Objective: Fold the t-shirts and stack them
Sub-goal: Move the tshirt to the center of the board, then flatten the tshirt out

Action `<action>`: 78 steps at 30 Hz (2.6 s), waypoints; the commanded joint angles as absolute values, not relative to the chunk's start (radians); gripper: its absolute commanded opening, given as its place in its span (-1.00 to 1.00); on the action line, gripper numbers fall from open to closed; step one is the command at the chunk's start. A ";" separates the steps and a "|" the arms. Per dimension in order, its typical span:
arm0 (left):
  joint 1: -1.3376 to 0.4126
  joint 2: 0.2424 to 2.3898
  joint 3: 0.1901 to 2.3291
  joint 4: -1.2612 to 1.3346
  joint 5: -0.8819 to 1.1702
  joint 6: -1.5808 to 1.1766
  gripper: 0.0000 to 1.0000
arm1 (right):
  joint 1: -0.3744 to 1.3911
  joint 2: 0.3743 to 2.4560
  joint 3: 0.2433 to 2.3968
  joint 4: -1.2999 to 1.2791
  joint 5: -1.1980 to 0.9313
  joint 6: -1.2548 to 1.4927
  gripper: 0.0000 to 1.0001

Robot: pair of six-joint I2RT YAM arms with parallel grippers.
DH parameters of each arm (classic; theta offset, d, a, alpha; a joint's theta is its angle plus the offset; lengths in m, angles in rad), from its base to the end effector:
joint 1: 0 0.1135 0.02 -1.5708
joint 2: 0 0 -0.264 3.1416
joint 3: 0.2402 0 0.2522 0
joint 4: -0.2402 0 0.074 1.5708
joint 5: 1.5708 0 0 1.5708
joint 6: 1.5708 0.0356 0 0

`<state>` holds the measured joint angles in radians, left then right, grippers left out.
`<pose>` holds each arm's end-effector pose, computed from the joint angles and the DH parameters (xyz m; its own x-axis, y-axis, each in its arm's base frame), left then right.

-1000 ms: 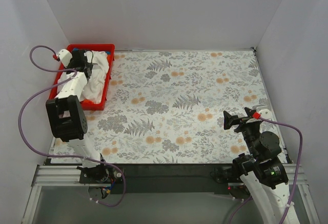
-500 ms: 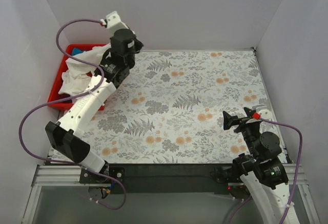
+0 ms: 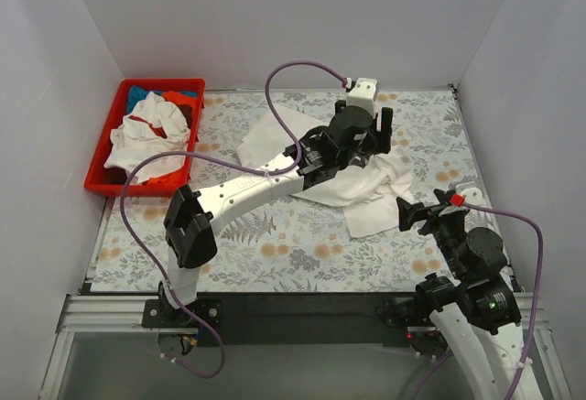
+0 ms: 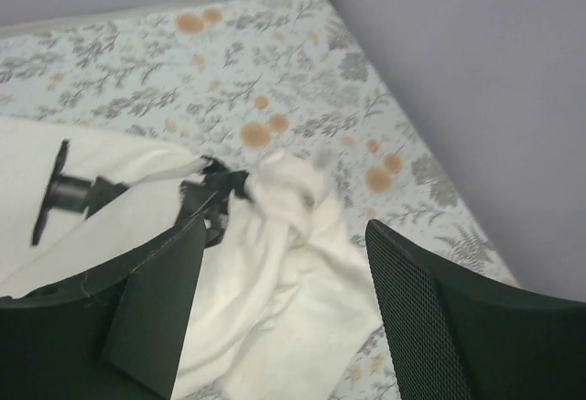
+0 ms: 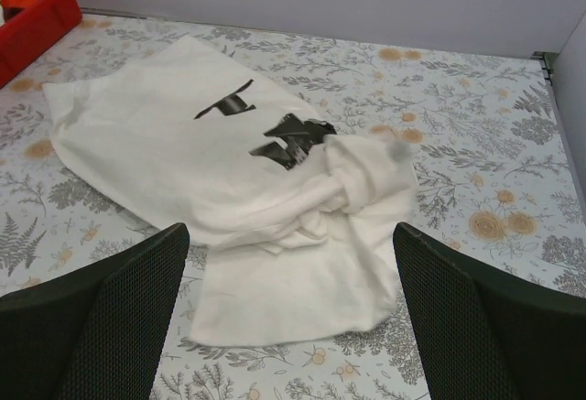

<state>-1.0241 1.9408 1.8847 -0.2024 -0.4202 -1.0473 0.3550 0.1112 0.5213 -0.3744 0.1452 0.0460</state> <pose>0.2549 -0.3908 0.3786 -0.5644 -0.5937 -0.5736 0.1723 0.5948 -0.7852 0.0651 0.0186 0.2994 0.0239 0.0574 -0.9981 -0.2097 0.9764 0.0511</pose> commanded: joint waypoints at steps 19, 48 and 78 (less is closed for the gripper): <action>-0.431 1.532 1.052 -0.354 -0.336 -1.241 0.40 | 0.353 0.623 0.644 -0.275 0.120 0.084 0.97; -0.291 1.842 1.155 -0.336 -0.335 -1.414 -0.08 | 0.354 0.822 0.658 -0.270 0.069 0.127 0.88; -0.281 1.602 0.973 -0.406 -0.397 -1.441 -1.00 | 0.311 0.965 0.600 -0.271 0.271 0.253 0.75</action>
<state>-0.2916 1.7123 0.9844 -0.3477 -0.3447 -1.4612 0.3344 0.9165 0.6048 -0.2874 0.1848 0.1989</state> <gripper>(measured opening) 0.015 0.884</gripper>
